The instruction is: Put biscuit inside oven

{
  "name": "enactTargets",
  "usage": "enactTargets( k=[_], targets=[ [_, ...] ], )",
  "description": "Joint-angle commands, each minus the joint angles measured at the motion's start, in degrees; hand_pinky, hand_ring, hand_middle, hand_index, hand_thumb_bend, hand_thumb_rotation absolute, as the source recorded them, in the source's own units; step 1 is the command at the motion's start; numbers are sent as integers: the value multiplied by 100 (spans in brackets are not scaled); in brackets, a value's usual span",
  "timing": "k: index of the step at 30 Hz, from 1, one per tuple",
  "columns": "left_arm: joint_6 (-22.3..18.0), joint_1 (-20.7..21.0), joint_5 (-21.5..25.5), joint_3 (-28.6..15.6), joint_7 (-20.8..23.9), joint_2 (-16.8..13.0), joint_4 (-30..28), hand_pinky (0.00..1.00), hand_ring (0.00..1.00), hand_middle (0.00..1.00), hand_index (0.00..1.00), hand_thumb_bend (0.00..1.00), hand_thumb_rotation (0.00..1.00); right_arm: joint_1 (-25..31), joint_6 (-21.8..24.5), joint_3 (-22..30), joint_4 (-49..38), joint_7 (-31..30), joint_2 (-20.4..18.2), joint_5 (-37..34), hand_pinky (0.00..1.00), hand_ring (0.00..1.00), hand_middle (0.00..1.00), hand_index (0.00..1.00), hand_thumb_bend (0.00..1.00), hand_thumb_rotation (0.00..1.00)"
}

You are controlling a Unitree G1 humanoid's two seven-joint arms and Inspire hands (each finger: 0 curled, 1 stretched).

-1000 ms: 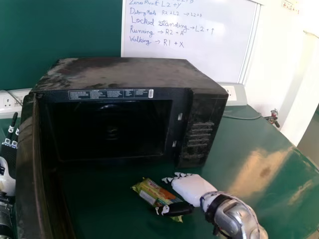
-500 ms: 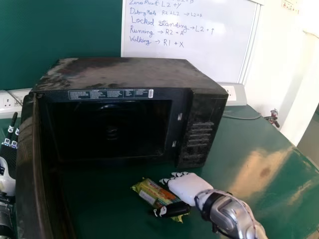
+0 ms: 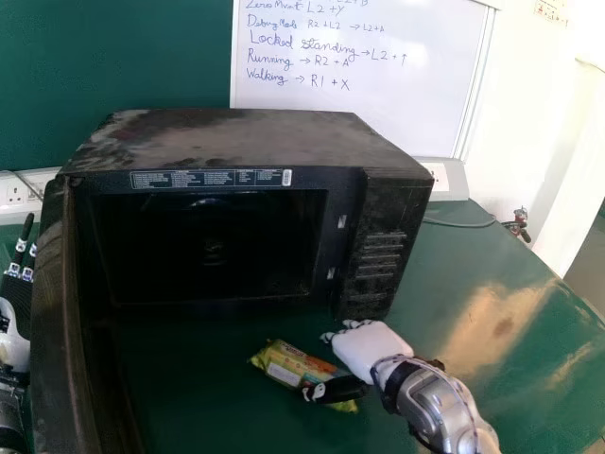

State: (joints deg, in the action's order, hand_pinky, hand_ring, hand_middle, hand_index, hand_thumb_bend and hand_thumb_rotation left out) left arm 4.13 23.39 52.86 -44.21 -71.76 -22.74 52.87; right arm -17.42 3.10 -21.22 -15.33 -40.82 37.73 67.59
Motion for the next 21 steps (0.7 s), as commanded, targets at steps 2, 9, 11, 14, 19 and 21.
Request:
enactTargets(
  k=[2, 9, 11, 14, 19, 21],
  targets=[
    [86, -263, -18, -24, -65, 281, 252, 0, 22, 75, 100, 2, 100, 90, 99, -97, -76, 10, -110, 354, 91, 84, 85, 90, 100, 32],
    [18, -232, -49, -20, -179, 236, 377, 0, 21, 76, 100, 10, 100, 113, 180, -199, -116, -165, -276, 980, 91, 85, 86, 88, 100, 32],
    [47, -232, -40, -24, -153, 234, 380, 0, 21, 75, 100, 9, 100, 121, 163, -213, -118, -180, -314, 1074, 90, 84, 86, 87, 100, 32],
    [53, -238, -31, -30, -117, 243, 364, 0, 22, 74, 100, 3, 100, 151, 105, -214, -125, -157, -338, 1110, 90, 83, 85, 86, 100, 32],
    [4, -246, -25, -38, -134, 263, 336, 0, 21, 75, 100, 9, 100, 162, 3, -216, -189, -298, -354, 1060, 91, 84, 85, 86, 100, 32],
    [17, -242, -27, -36, -144, 251, 357, 0, 21, 75, 100, 10, 100, 149, -30, -217, -179, -322, -357, 1050, 91, 84, 85, 86, 100, 32]
  ],
)
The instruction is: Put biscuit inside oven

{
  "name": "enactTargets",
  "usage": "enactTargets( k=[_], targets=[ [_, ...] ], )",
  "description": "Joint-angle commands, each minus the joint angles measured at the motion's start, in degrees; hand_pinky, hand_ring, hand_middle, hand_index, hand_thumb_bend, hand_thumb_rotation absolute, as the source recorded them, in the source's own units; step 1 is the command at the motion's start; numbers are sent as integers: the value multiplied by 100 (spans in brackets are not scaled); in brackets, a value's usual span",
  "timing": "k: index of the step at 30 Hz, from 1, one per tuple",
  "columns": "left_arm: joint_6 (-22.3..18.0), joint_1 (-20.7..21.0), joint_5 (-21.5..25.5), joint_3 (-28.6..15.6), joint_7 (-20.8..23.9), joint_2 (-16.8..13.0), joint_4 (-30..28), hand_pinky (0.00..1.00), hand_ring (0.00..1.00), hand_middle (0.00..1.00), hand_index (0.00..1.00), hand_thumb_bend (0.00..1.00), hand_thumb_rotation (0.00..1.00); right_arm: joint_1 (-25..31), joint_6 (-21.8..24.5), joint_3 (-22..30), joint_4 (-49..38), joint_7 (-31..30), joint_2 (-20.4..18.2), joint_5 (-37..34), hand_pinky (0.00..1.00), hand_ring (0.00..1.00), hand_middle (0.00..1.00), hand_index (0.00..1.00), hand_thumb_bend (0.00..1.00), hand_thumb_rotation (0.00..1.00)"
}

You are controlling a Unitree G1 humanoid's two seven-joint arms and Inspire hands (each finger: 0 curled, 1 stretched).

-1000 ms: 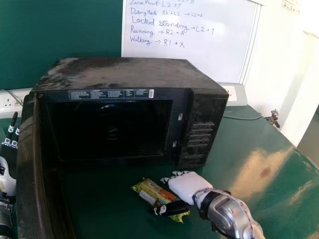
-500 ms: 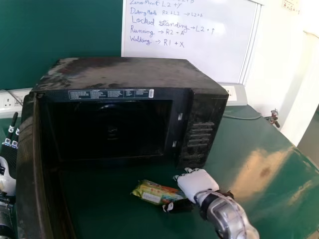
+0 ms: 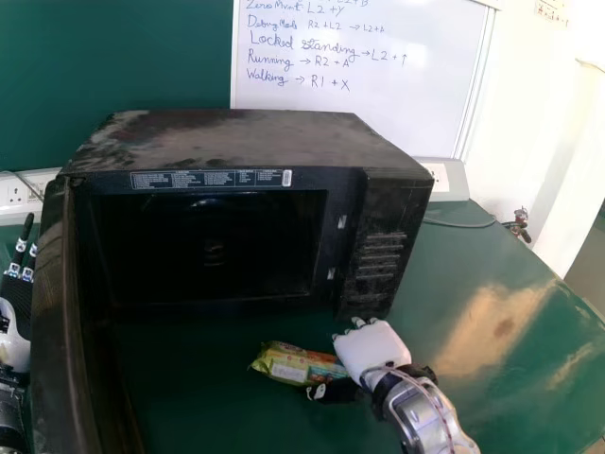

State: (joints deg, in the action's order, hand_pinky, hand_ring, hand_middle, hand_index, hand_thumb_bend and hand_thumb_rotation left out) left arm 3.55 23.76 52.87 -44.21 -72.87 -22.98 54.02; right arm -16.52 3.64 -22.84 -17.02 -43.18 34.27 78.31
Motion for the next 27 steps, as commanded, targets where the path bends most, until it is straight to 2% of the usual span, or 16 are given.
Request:
enactTargets(
  k=[1, 5, 8, 11, 16, 17, 20, 27],
  targets=[
    [87, -271, -26, -35, -51, 264, 264, 0, 21, 75, 100, 8, 100, 52, -102, -48, -8, -96, -11, -43, 91, 84, 85, 86, 100, 33],
    [114, -289, -29, -30, 30, 269, 207, 0, 22, 74, 100, 1, 100, 14, -179, -34, -1, -172, -3, -123, 91, 84, 84, 85, 100, 33],
    [106, -293, -26, -28, 8, 279, 182, 0, 21, 74, 100, 7, 100, -37, -282, -34, 29, -224, 28, -246, 91, 84, 83, 84, 100, 34],
    [95, -300, -28, -30, 7, 283, 177, 0, 20, 75, 100, 6, 100, -105, -410, -15, 75, -342, 53, -497, 92, 84, 83, 83, 100, 33],
    [50, -302, -26, -29, -43, 294, 185, 0, 18, 75, 100, 10, 100, -181, -510, -29, 93, -499, 64, -694, 92, 84, 83, 84, 100, 34],
    [69, -298, -19, -28, -62, 290, 195, 0, 16, 76, 100, 11, 100, -192, -532, -39, 97, -513, 72, -720, 92, 85, 84, 85, 100, 34],
    [99, -306, -11, -27, -38, 297, 168, 0, 15, 76, 100, 9, 100, -211, -576, -71, 124, -525, 76, -745, 92, 85, 84, 85, 100, 33],
    [128, -275, -5, -42, -68, 270, 253, 0, 25, 75, 100, 6, 100, -241, -639, -133, 177, -541, 62, -722, 93, 85, 84, 85, 100, 34]
  ],
)
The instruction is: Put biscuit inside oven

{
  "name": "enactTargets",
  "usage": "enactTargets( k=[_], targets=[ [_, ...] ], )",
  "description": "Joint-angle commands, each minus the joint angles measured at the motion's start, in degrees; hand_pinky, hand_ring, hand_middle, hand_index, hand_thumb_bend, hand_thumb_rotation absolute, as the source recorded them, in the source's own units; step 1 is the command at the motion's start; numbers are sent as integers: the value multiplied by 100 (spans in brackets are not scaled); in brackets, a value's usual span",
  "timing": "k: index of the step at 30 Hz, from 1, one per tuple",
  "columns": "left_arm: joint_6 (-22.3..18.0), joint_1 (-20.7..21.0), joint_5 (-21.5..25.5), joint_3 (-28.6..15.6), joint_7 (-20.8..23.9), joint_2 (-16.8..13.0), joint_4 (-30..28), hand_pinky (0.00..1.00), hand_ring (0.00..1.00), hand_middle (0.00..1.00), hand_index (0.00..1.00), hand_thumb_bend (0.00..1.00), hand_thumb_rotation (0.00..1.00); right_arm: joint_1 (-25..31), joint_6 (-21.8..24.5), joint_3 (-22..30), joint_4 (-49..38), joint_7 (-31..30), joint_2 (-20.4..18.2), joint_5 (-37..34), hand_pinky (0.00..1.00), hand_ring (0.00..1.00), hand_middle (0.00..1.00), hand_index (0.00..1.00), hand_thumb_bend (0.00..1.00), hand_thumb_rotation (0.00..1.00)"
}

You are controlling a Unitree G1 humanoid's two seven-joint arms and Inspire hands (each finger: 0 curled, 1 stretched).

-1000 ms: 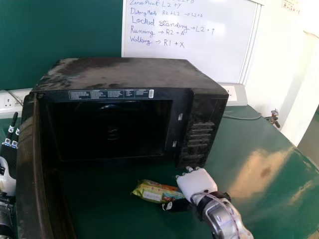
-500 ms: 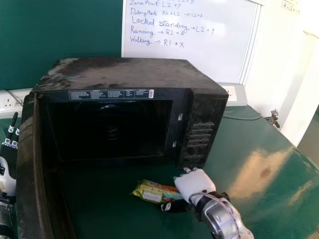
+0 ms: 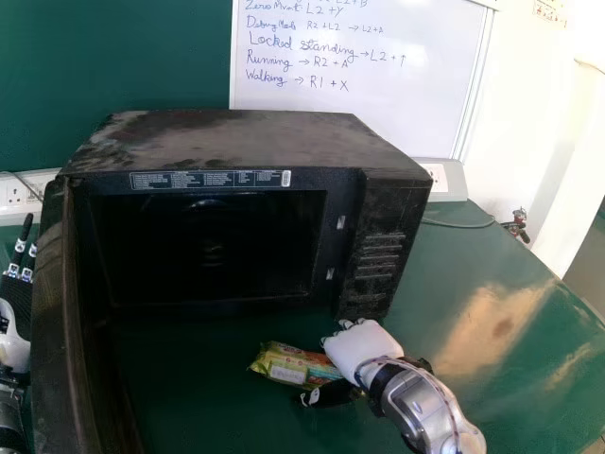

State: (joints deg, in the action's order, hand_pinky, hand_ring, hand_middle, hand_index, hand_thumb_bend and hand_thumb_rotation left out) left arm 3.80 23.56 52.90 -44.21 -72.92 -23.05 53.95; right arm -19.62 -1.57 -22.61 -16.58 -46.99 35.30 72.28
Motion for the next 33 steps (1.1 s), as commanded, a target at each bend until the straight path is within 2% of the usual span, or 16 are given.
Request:
enactTargets(
  k=[1, 8, 11, 13, 16, 18, 21, 28, 30, 33],
  targets=[
    [108, -262, -7, -43, -26, 284, 241, 0, 25, 75, 100, 5, 100, 65, -119, -161, 140, -157, -45, -124, 93, 85, 84, 85, 100, 34],
    [123, -305, -14, -32, 118, 313, 132, 0, 26, 74, 100, 12, 100, 37, -138, -198, 149, -191, -33, -120, 94, 84, 82, 84, 100, 33],
    [75, -271, -10, -34, -78, 295, 206, 0, 25, 76, 100, 14, 100, 10, -136, -209, 160, -233, -29, -119, 94, 84, 82, 83, 100, 33],
    [46, -261, -24, -33, -80, 290, 230, 0, 23, 76, 100, 11, 100, 0, -114, -208, 174, -244, -39, -113, 95, 83, 80, 82, 100, 33],
    [-5, -261, -36, -35, -52, 301, 226, 0, 25, 74, 100, 8, 100, 35, -26, -176, 182, -212, -95, -124, 94, 80, 77, 79, 87, 25],
    [-8, -270, -47, -24, -39, 295, 221, 0, 26, 75, 100, 11, 100, 74, 29, -147, 193, -144, -135, -128, 92, 77, 74, 77, 79, 15],
    [13, -270, -32, -26, -46, 303, 214, 0, 26, 75, 100, 12, 100, 114, 78, -111, 202, -41, -163, -126, 89, 75, 71, 75, 75, 8],
    [55, -243, -30, -27, -104, 274, 293, 0, 28, 76, 100, 12, 100, 163, 197, -91, 254, 232, -206, -43, 78, 65, 61, 73, 73, 6],
    [58, -260, -38, -25, -2, 290, 242, 0, 28, 74, 100, 8, 100, 170, 216, -83, 271, 298, -212, -43, 76, 63, 60, 72, 73, 7],
    [48, -287, -33, -28, 120, 341, 145, 0, 27, 73, 100, 9, 100, 157, 226, -87, 290, 351, -197, -34, 74, 62, 59, 71, 74, 7]
  ],
)
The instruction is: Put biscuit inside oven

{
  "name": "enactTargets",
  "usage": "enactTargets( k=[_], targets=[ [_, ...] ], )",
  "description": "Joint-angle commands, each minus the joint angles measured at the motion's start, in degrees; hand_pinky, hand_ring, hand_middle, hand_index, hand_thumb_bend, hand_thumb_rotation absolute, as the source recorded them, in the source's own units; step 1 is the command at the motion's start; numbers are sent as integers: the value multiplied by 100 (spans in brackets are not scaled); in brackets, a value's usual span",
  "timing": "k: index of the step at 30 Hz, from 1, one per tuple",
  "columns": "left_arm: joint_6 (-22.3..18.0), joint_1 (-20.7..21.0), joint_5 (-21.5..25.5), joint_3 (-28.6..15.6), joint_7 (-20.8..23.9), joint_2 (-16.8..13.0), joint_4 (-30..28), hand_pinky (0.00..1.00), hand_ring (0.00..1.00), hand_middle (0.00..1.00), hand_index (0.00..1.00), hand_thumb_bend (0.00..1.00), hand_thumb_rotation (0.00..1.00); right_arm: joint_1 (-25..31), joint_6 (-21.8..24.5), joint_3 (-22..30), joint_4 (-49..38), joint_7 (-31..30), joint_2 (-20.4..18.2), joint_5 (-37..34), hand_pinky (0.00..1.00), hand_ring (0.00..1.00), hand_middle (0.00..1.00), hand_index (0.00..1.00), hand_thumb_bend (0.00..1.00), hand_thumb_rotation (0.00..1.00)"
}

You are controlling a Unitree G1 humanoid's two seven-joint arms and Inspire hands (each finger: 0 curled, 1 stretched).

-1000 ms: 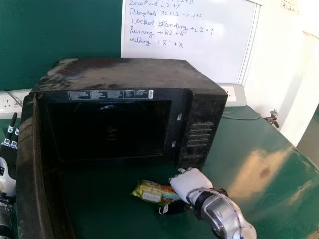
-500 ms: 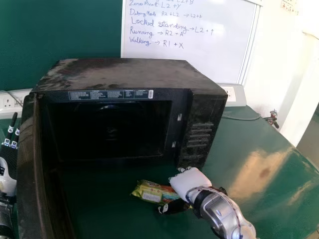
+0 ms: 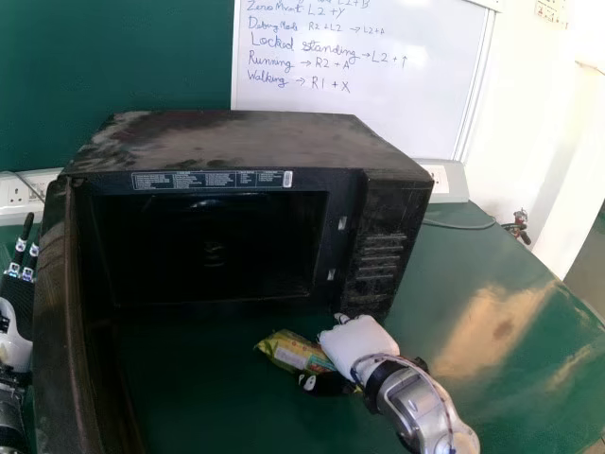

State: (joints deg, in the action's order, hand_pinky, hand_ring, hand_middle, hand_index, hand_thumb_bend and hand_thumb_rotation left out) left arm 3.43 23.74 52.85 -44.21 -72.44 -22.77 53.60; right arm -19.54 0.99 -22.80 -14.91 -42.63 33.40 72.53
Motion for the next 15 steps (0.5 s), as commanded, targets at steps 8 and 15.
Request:
enactTargets(
  k=[8, 15],
  targets=[
    [107, -311, -29, -17, 86, 316, 146, 0, 29, 73, 100, 9, 100, 143, 20, -55, 119, -25, -10, -41, 73, 60, 58, 70, 74, 6],
    [127, -289, -29, -16, 24, 293, 197, 0, 28, 73, 100, 11, 100, 191, -26, -24, 98, 302, 27, -13, 73, 60, 56, 70, 75, 4]
  ],
)
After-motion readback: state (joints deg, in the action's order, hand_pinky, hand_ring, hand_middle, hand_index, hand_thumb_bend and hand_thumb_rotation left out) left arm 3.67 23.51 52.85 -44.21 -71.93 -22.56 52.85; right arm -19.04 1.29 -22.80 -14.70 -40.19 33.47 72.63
